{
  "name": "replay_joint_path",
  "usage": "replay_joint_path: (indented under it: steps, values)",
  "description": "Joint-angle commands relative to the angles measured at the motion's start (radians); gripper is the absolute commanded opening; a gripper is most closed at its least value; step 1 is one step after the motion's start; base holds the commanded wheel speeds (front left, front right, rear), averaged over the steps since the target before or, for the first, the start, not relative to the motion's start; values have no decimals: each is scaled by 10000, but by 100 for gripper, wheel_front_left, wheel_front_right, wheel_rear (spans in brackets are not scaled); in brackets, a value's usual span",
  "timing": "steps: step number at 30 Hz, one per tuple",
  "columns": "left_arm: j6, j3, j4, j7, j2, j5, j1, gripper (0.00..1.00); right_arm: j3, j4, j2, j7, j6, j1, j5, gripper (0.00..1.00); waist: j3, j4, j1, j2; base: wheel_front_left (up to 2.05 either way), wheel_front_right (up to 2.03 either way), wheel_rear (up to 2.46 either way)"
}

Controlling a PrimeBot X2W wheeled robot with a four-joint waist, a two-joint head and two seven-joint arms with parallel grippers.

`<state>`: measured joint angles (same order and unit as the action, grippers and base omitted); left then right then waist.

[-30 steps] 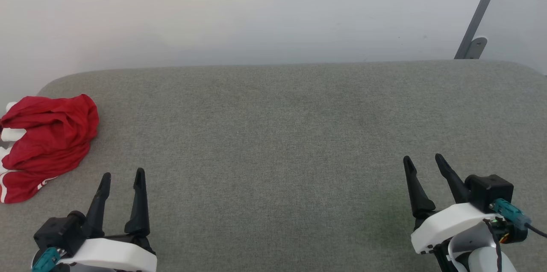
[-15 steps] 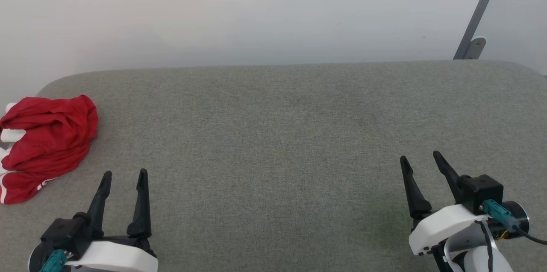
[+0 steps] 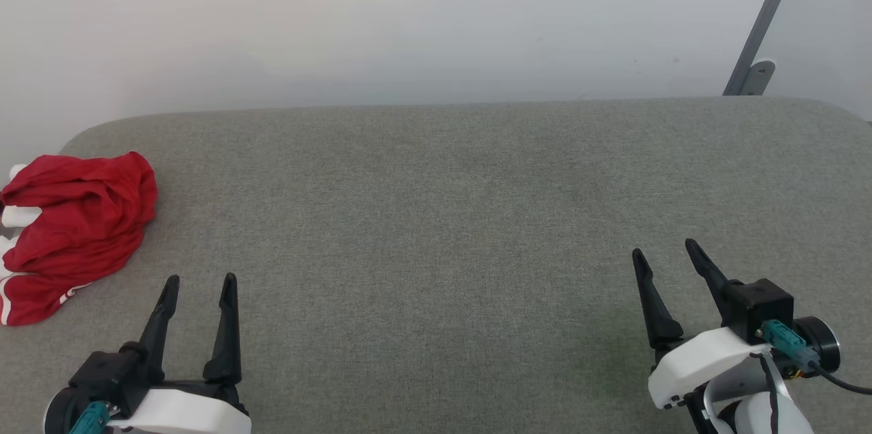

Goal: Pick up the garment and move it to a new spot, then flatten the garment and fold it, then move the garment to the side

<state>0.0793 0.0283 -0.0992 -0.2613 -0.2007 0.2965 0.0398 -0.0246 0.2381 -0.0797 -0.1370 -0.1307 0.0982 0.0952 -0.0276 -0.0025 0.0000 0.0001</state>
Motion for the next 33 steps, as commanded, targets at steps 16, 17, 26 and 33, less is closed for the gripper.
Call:
replay_joint_path:
  steps: [16, 17, 26, 33]
  values:
    - [-282, -744, -462, 286, -42, 891, -75, 100, -774, 174, 64, 43, -1, 338, 217, 100, -252, 1169, 0, -1, 0, 0, 0]
    - [-310, -777, -455, 313, -83, 916, -67, 100, -824, 195, 52, 23, -1, 350, 262, 100, -273, 1333, 0, -1, 0, 0, 0]
    - [-661, -1166, -218, 529, -186, 1128, 285, 100, -1266, 400, -8, 58, -1, 410, 453, 100, -487, 2655, 0, -1, 0, 0, 0]
    - [-791, -1338, -95, 637, -263, 1290, 491, 100, -1514, 496, -7, 20, -1, 465, 562, 100, -569, 3349, 0, -1, 0, 0, 0]
